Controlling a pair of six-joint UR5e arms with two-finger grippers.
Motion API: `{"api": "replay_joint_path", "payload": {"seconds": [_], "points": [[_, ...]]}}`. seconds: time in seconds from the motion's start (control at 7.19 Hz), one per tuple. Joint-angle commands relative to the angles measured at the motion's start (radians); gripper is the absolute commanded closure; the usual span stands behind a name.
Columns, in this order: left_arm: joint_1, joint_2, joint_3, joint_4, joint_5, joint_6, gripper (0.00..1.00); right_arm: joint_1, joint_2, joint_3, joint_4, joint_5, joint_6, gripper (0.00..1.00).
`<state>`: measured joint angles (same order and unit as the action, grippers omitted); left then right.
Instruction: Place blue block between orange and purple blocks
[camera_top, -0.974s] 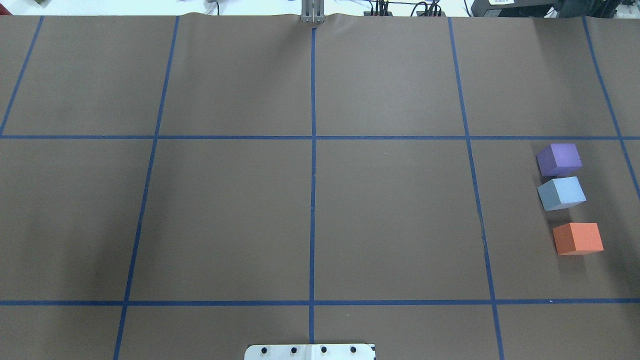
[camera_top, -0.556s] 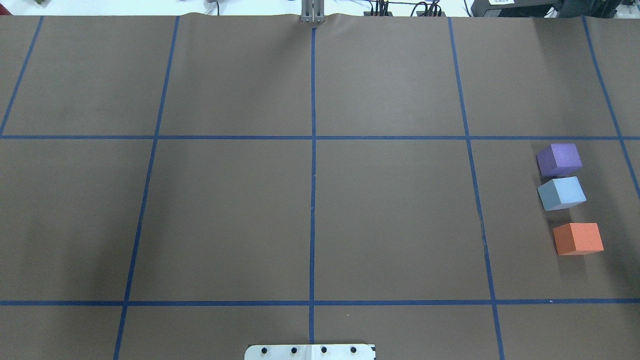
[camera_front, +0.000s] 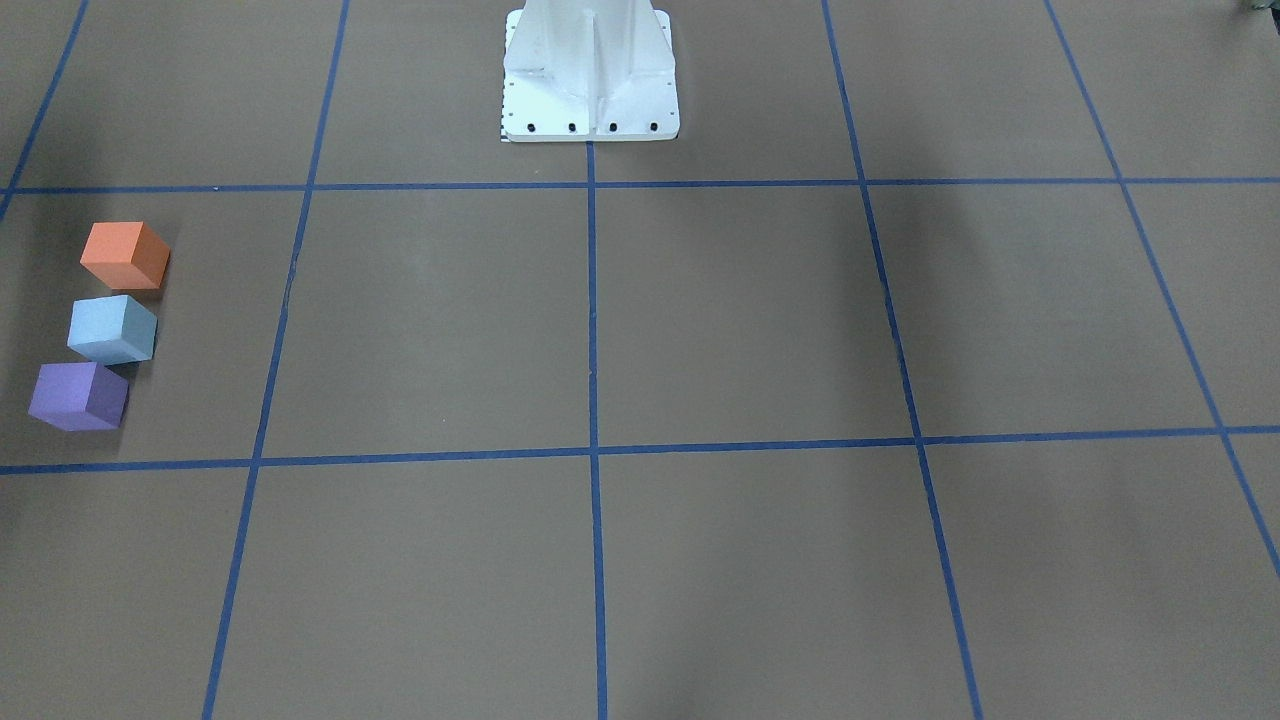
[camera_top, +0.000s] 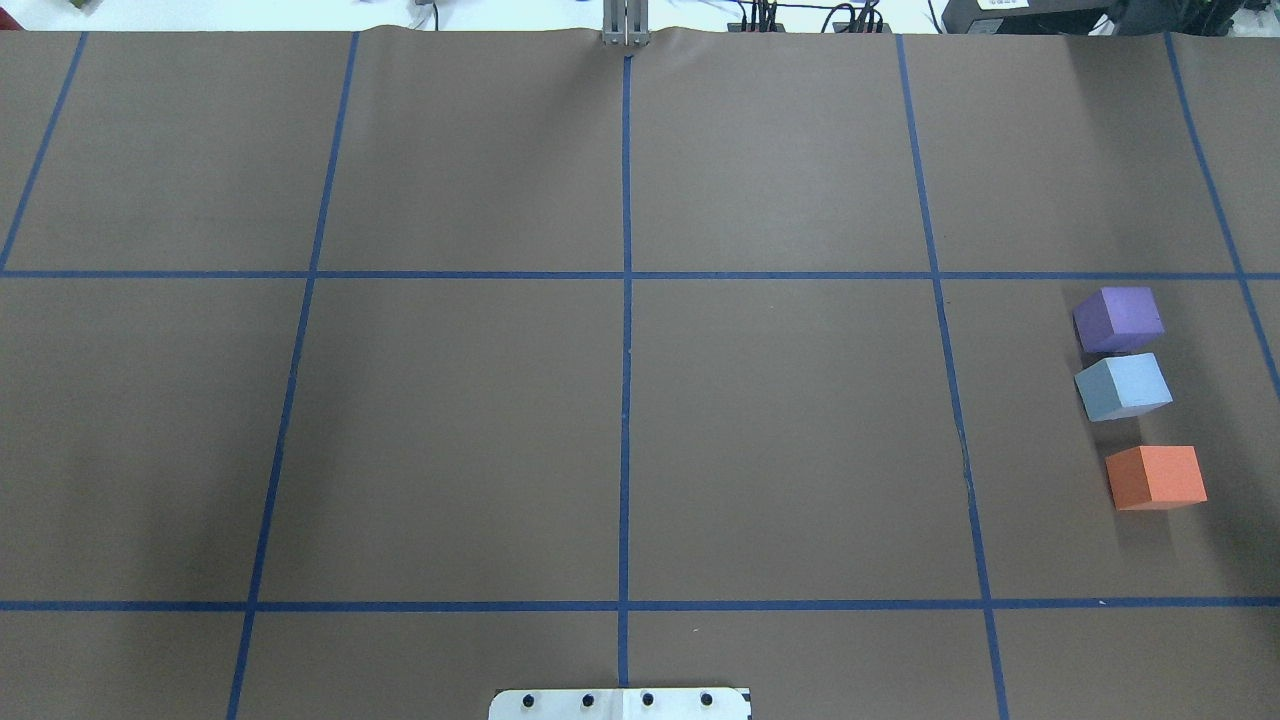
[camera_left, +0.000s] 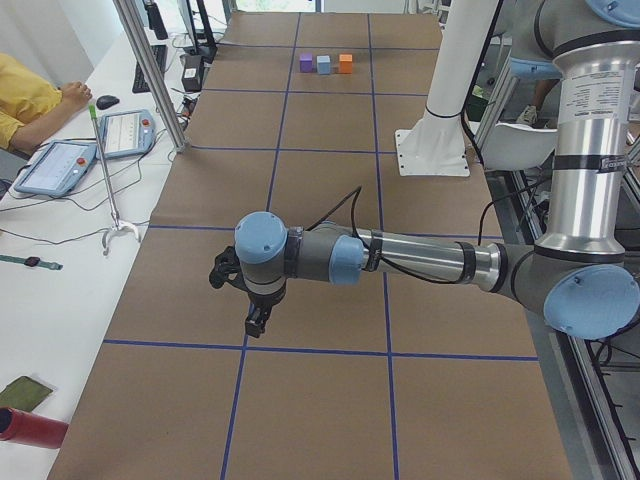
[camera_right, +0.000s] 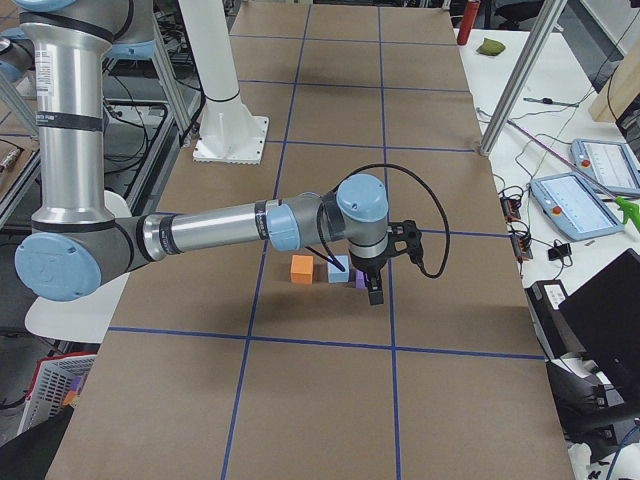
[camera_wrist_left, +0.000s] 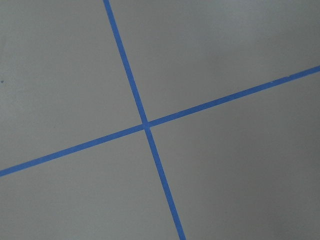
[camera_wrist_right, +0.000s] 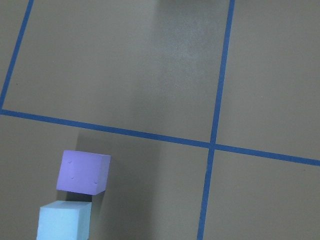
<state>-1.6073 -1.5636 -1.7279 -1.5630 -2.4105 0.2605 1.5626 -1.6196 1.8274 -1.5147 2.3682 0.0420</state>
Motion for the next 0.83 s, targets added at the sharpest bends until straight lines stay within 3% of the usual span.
{"api": "replay_joint_path", "payload": {"seconds": [0.0, 0.28, 0.56, 0.7], "points": [[-0.034, 0.0, -0.015, -0.003, 0.001, -0.003, 0.0, 0.0, 0.004, 0.044, -0.001, 0.005, 0.001, 0.0], [-0.036, -0.003, -0.048, -0.002, 0.001, -0.034, 0.0, -0.012, 0.006, 0.023, 0.001, -0.012, 0.004, 0.0], [-0.043, 0.07, -0.161, 0.0, -0.007, -0.041, 0.0, -0.021, 0.023, -0.019, 0.004, -0.006, 0.004, 0.0], [-0.039, 0.068, -0.142, -0.003, -0.001, -0.043, 0.0, -0.021, 0.012, 0.001, 0.002, 0.009, 0.009, 0.0]]}}
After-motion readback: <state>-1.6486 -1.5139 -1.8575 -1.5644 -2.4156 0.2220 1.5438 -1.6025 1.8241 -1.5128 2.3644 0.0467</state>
